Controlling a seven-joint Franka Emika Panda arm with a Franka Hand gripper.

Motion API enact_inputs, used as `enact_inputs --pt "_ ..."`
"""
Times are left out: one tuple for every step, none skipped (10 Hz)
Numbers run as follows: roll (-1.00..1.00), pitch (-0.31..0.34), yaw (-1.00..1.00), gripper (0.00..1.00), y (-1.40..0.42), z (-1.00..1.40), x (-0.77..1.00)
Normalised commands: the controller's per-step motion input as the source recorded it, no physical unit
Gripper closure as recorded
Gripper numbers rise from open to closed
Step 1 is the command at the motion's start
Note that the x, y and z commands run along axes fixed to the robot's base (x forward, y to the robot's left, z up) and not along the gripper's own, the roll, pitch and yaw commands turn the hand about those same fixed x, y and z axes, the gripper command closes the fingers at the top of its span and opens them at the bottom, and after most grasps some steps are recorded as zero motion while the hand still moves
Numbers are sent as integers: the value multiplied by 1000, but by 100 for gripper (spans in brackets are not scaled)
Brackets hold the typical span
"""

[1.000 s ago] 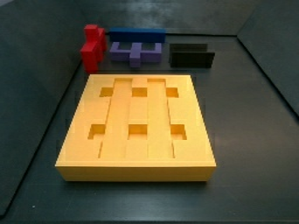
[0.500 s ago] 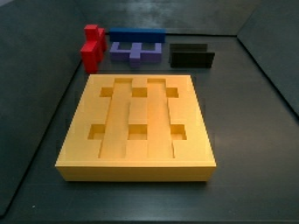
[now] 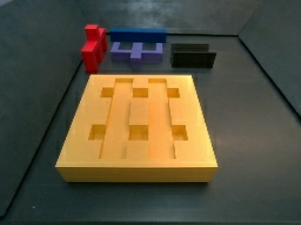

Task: Pick up the green object. Move up. Move to above the board. Insert the green object.
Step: Move to above the board.

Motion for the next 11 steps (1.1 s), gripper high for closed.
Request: enact_inputs --pt "31 83 1000 100 -39 24 56" --pt "33 90 1000 100 -36 23 56" --pt "38 103 1000 100 -34 22 56" --pt "42 113 1000 100 -31 22 57" --pt "50 133 1000 100 -31 23 57" --pt "57 151 1000 100 -31 23 58" --pt "70 185 1000 100 -32 26 62" --pt "83 218 1000 100 -32 28 67" --pt "95 242 834 100 -35 30 76" --pt "93 227 669 100 -35 28 81" --pt "92 186 376 100 -33 27 81"
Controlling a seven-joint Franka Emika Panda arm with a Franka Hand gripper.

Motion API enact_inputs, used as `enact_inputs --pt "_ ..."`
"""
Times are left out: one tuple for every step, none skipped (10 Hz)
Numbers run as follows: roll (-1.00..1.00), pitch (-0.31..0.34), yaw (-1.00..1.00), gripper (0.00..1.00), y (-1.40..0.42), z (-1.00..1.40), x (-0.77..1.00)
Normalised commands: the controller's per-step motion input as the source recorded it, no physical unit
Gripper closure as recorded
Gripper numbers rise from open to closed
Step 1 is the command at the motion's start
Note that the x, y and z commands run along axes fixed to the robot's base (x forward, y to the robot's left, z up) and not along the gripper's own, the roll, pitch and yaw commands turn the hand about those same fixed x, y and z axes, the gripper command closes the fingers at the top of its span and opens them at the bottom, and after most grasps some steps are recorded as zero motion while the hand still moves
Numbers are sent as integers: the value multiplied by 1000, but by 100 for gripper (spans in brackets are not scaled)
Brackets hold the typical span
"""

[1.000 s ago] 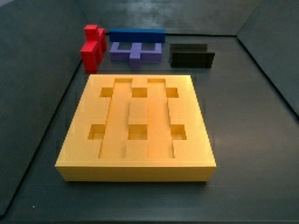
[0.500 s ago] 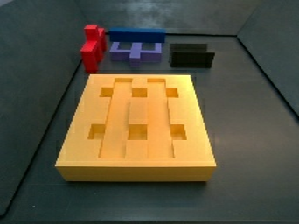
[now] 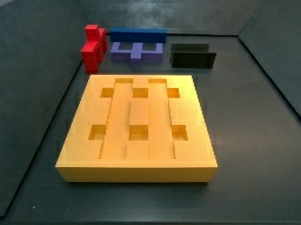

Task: Pick up the green object. Move up. Move to above the board. Insert the green object.
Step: Insert the green object.

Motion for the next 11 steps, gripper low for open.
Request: enact_inputs --pt "-270 -153 -11 100 0 -509 -337" --pt "-284 -136 -9 100 0 -500 -497" --pt "-274 -114 0 100 0 -557 -469" --pt "-259 -103 0 100 0 -611 -546" --pt "-253 -89 26 100 0 -603 -383" --pt "-236 -87 80 100 0 -614 -297" --pt "-133 -130 189 100 -43 -717 -63" --pt "0 -134 151 100 -186 -949 0" --pt "0 -126 94 100 -277 -980 0" --pt "0 -146 166 100 -349 -929 57" --pt "0 -131 126 100 -414 -951 46"
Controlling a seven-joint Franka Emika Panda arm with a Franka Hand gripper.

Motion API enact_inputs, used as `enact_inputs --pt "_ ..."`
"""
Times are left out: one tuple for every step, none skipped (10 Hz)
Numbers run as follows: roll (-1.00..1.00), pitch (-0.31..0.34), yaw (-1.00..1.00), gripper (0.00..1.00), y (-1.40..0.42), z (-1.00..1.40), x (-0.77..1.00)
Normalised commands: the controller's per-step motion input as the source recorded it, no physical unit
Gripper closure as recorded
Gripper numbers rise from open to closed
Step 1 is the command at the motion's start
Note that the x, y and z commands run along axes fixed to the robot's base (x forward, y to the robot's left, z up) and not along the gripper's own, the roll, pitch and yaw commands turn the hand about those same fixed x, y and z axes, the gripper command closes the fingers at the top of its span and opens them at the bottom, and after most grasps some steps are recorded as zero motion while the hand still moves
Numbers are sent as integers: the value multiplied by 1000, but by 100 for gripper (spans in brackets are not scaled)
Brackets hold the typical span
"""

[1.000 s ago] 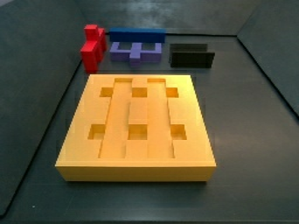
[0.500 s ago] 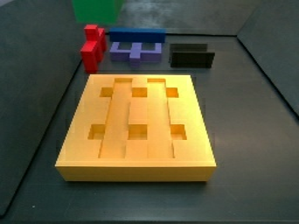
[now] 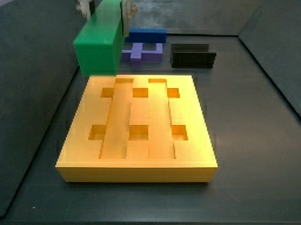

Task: Pick up the green object. Move up. Move to above the board. Insert the green object.
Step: Insert the green object.

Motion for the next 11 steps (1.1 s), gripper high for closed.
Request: enact_inputs --pt "0 -119 157 100 -266 -991 189" --pt "164 -93 151 100 -83 -869 171" --pt "204 -111 166 100 -100 -771 157" --pt "187 -111 166 100 -123 -800 154" --pt "170 -100 140 100 -163 -857 120" --pt "141 -90 94 100 -131 -911 146" --pt "117 -113 69 100 -80 -903 0" --pt "79 -97 83 100 -43 -860 31" --pt "87 -49 69 100 -23 -800 54" --pt "90 -10 17 100 0 -757 0" --pt "83 0 23 100 0 -720 0"
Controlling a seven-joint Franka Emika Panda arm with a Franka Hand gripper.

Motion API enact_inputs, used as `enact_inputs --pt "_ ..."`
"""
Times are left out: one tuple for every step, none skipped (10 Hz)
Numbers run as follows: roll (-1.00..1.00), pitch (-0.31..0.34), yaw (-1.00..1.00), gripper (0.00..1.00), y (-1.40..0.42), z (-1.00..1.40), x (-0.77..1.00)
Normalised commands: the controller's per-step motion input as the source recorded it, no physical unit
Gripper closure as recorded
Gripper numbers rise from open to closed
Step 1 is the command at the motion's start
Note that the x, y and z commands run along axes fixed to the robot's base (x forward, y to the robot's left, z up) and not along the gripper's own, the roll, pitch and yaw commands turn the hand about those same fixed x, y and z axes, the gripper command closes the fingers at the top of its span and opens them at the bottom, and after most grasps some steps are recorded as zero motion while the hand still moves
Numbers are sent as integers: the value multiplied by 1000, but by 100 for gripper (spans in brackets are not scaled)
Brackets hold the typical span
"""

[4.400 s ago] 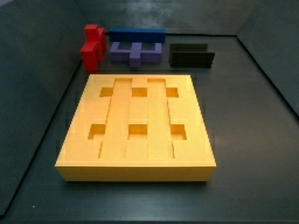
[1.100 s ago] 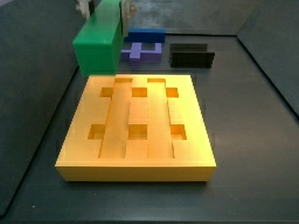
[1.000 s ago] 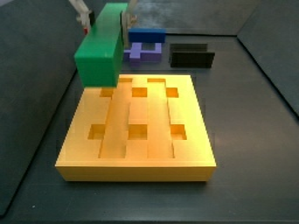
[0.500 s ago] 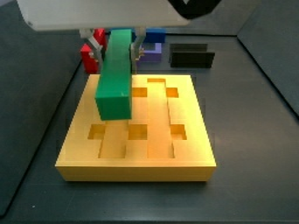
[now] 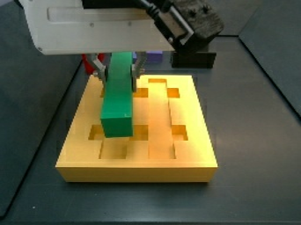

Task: Pick up the green object. Move up. Move to above the board. Insert the green object.
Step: Insert the green object.

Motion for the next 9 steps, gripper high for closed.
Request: enact_inputs --pt "149 -21 20 100 0 -729 -26" --pt "167 -29 17 100 -57 -731 0" --pt "186 -37 0 100 -174 -686 -57" --pt "179 -49 0 100 -197 -666 0" --pt "121 -30 0 100 -146 -637 9" --pt "43 -10 -11 100 -31 -631 91" --pt "66 0 0 100 0 -583 143" --pt "89 0 0 100 0 -560 129" --pt "120 0 0 100 -3 -557 146"
